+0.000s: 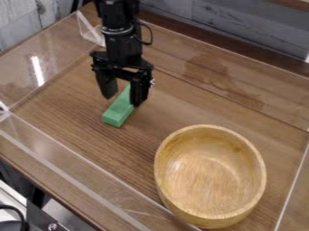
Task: Put the green block in the brown bowl
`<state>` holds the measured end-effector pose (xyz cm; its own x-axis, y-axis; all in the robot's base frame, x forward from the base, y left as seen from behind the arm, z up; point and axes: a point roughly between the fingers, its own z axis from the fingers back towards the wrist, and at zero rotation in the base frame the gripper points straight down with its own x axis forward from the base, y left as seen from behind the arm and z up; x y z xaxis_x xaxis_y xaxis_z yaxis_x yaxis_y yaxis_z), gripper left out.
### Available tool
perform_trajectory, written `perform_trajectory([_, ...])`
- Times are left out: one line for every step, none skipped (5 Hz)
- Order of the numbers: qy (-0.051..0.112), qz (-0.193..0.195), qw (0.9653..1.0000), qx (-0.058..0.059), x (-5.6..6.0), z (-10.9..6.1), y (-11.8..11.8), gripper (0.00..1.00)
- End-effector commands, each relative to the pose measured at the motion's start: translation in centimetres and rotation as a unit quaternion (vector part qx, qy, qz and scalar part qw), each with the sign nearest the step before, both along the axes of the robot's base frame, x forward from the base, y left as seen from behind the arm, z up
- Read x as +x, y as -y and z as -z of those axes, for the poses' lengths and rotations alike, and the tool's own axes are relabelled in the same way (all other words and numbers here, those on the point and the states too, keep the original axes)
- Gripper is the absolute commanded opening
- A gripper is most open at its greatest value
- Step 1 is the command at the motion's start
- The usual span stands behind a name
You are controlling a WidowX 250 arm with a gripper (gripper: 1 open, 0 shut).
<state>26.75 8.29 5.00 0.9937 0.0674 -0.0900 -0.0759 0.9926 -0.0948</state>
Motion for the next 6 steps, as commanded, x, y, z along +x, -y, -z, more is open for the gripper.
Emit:
perform_trajectory([0.026,-0.005,0.9996,0.004,1.01,-1.11,-0.83,1.00])
perform_trajectory([0.027,-0.005,0.9996,0.001,1.13,-1.15,-0.88,1.00])
perform_trajectory([0.026,-0.006,0.9996,-0.004,1.22,-1.14,-0.83,1.00])
perform_trajectory([0.025,-0.007,0.9996,-0.009,1.29,-1.21,-0.83,1.00])
perform_trajectory([0.021,-0.010,0.9996,-0.013,1.28,-1.06,-0.85,1.00])
perform_trajectory([0.021,-0.011,0.9996,-0.017,1.35,-1.18,-0.86,1.00])
